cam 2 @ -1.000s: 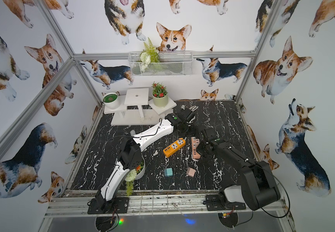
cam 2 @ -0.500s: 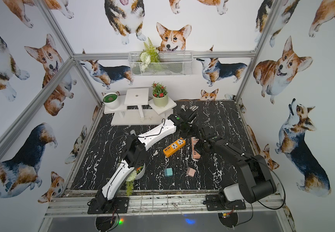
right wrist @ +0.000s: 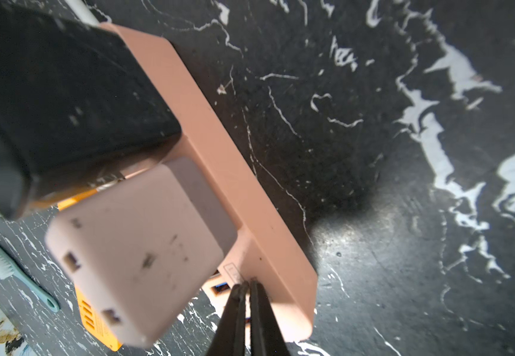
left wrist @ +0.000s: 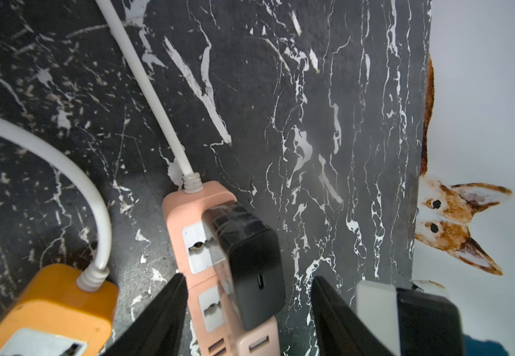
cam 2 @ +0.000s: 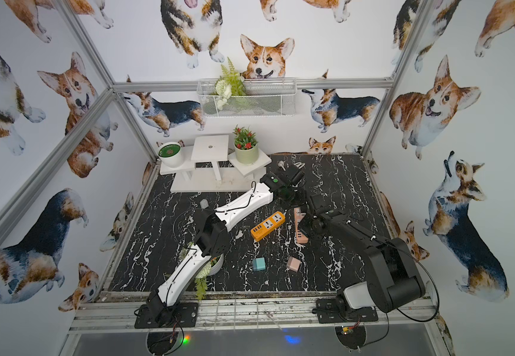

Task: Pull the plug off the socket
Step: Remove the plug from the socket.

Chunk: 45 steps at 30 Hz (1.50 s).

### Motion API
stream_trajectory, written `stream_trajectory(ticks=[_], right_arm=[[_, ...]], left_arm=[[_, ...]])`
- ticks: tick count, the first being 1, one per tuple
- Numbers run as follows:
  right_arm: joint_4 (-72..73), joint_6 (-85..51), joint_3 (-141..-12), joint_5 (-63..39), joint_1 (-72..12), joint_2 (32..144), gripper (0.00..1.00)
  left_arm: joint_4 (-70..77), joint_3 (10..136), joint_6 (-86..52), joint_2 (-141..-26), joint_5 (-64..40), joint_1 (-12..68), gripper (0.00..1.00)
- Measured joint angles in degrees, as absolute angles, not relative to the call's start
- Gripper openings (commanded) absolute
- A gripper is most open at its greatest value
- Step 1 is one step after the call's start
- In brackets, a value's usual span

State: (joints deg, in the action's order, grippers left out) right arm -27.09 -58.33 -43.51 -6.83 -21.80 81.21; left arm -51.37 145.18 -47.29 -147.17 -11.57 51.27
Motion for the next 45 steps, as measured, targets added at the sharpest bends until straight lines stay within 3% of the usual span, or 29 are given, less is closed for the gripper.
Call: stream_trajectory(ticks=[17, 23, 26, 28, 33, 45], right_arm=[[-26.68, -58.11, -44.07, -5.87, -22.92, 81.95, 0.12], [-26.72, -56.86, -43.94, -5.61, -23.27, 81.14, 0.12], [-26.81, -56.66, -43.83, -5.58, -23.35, 81.06, 0.12], [-26.74, -56.66, -43.62, -5.61, -23.40, 80.97, 0.12], [-26.68, -56.66, -43.38, -5.87, -23.62, 81.36, 0.11], [-25.39, -56.64, -44.51, -6.92, -23.62, 84.27, 0.10]], left_arm=[[-54.68, 148.14, -45.08, -150.32, -9.58, 52.60, 0.53], [-54.08, 147.92, -43.48, -150.32, -8.84, 52.88, 0.43], [-53.82, 147.85, -43.18, -150.32, -8.88, 52.90, 0.35], [-54.00, 147.85, -43.18, -150.32, -8.86, 52.88, 0.23], [-54.15, 148.14, -43.48, -150.08, -8.84, 52.77, 0.04], [-54.33, 147.52, -43.75, -148.94, -10.09, 51.99, 0.00]])
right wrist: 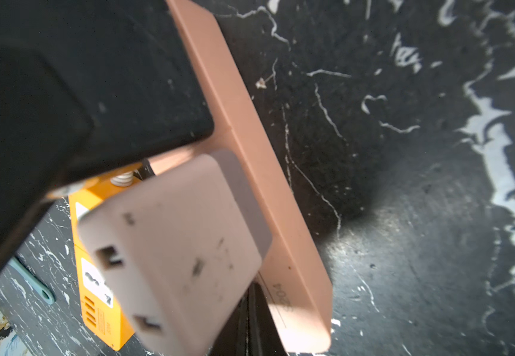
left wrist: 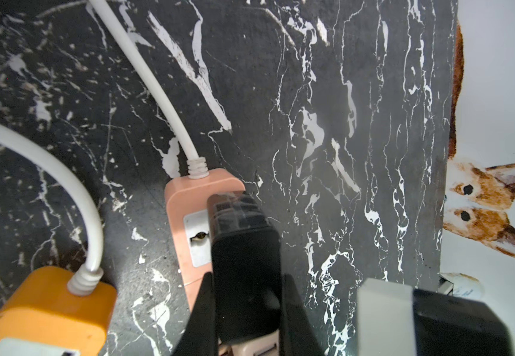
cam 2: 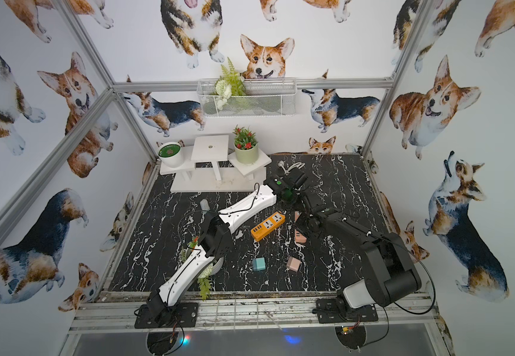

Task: Pull the plug off the socket
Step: Remove the plug from the socket.

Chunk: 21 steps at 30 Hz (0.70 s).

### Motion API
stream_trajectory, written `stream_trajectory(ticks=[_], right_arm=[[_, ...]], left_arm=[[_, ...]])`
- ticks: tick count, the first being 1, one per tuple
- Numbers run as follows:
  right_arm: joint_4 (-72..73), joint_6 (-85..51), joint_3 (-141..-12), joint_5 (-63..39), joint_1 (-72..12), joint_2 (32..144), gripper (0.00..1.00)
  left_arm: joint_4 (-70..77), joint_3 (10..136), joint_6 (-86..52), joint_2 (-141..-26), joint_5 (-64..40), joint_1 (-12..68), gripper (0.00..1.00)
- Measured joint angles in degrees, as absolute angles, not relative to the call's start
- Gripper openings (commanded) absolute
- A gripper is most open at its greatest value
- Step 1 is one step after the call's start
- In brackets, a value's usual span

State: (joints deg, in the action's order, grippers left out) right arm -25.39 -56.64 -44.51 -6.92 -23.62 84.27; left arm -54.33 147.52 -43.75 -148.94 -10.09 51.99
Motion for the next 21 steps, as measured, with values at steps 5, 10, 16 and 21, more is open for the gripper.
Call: stream_trajectory(ticks=[5, 10, 16, 21], right_arm=[[-23.57, -56.64, -44.58, -8.56, -23.62, 85.14, 0.10], [-21.91, -56.64, -44.45, -9.74, -23.59, 85.89, 0.10], [-20.08, -56.64, -44.42, -12.10, -23.59, 86.94, 0.10], [-19.70, -56.66, -44.42, -12.49, -23.57, 87.07, 0.10]], left_arm=[[-55.86, 147.41, -44.38, -148.49, -9.78, 51.24, 0.00], [-56.01, 147.41, -44.58, -148.46, -9.89, 51.09, 0.00], [-57.01, 147.46, -44.12, -148.18, -8.54, 51.00, 0.00], [-57.30, 147.46, -43.66, -148.16, -7.92, 51.00, 0.00]])
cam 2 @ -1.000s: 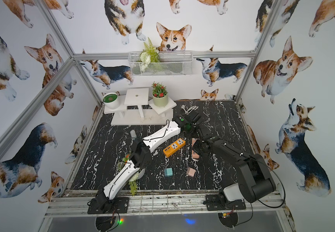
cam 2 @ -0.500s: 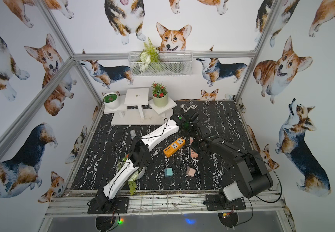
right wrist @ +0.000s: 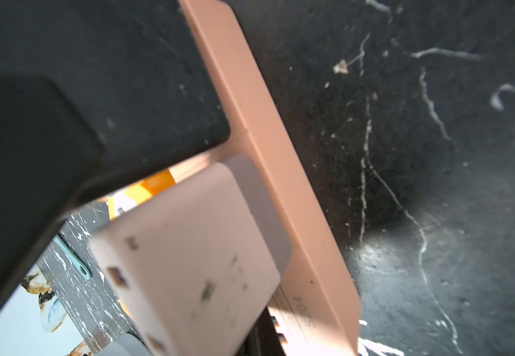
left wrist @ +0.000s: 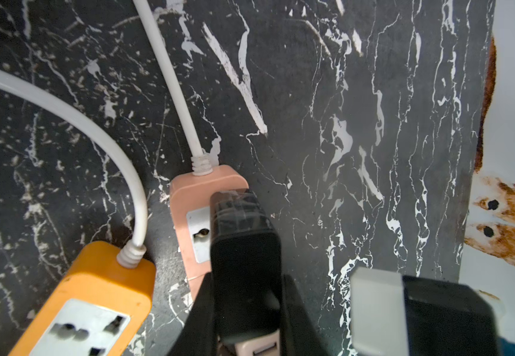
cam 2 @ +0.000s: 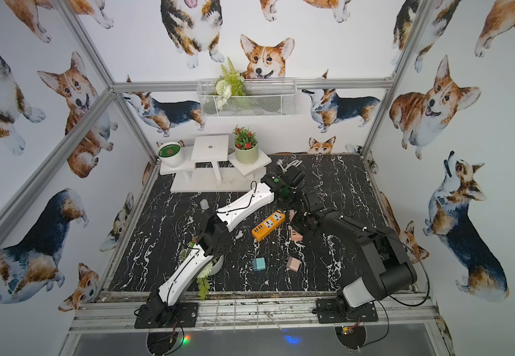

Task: Pull the plug off the socket
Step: Remove the plug from the socket.

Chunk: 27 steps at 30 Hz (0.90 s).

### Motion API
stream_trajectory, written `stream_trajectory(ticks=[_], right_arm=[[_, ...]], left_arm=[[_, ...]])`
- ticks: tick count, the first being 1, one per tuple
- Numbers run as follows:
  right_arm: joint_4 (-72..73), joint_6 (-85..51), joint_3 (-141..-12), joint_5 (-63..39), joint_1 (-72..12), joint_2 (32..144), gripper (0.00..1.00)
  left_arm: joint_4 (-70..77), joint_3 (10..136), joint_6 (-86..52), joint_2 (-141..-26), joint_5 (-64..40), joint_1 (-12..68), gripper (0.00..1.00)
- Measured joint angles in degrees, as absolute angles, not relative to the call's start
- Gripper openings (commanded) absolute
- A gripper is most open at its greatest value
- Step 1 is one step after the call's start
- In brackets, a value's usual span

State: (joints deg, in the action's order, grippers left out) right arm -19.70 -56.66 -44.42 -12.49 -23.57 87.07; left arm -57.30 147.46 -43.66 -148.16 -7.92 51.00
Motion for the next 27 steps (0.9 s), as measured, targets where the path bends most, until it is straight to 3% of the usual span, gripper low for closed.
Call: stream_trajectory(ticks=[27], right_arm=[[-27.86, -55.27, -48.45, -10.13, -27.38, 87.66, 0.09]], left_arm=[[-62.70, 143.74, -42.24, -144.00, -2.79, 50.76, 0.00]])
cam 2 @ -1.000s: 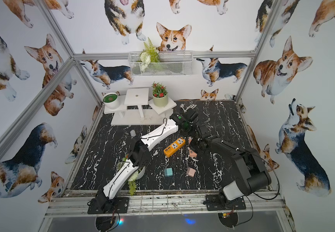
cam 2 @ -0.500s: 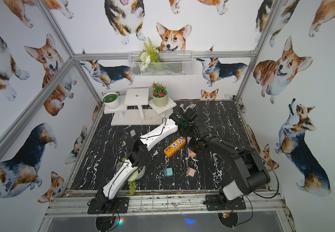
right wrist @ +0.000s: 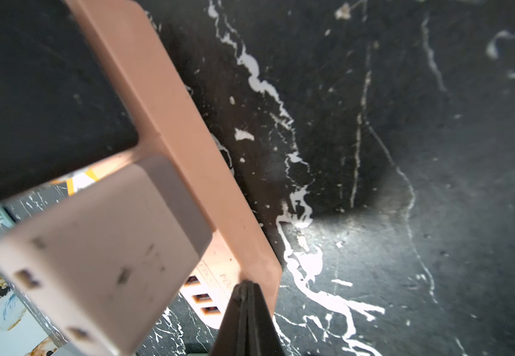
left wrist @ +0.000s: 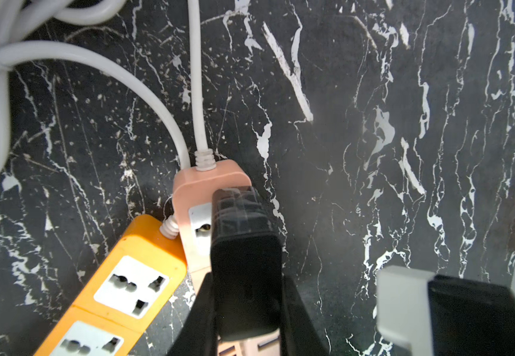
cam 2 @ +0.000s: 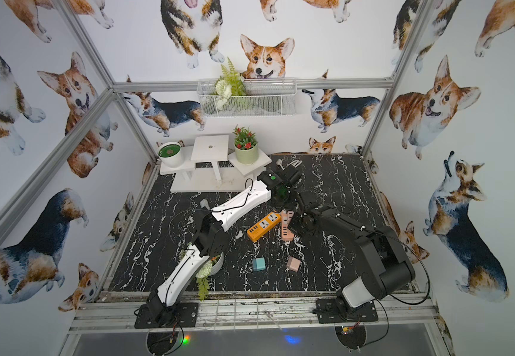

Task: Pull the plug off the socket
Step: Remove the plug from the socket.

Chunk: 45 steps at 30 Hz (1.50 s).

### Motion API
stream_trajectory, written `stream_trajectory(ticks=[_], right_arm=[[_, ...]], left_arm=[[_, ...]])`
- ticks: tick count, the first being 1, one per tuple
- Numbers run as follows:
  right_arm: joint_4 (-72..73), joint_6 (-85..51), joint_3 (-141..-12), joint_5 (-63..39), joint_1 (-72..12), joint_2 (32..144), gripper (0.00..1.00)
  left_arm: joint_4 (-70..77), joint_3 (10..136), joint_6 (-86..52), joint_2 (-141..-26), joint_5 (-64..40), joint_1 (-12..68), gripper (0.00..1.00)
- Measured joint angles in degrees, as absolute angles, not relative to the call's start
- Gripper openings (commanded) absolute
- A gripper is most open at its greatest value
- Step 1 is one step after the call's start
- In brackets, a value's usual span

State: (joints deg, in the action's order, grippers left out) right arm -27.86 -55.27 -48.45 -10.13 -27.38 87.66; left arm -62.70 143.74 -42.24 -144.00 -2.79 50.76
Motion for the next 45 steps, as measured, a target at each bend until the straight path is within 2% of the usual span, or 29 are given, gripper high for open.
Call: stream_trajectory(ticks=[11, 24, 28, 45], right_arm=[[-36.36, -55.61, -50.17, -4.89, -28.97, 87.68, 0.10], [-34.92, -55.92, -51.64, -4.27, -30.09, 79.75, 0.14], [-33.21, -55.96, -52.62, -4.58, -31.73, 83.85, 0.17], [-32.10, -56.86, -57.45, -3.05, -36.42, 93.91, 0.17]], left_arm=[[-58.54, 138.30, -41.58, -142.10, -3.36, 50.78, 0.00], [-58.59, 138.37, -40.36, -142.10, -3.68, 50.74, 0.00], [-58.57, 138.34, -40.03, -142.12, -4.14, 50.63, 0.00], [-56.03, 134.85, -39.03, -140.97, -11.64, 48.01, 0.00]])
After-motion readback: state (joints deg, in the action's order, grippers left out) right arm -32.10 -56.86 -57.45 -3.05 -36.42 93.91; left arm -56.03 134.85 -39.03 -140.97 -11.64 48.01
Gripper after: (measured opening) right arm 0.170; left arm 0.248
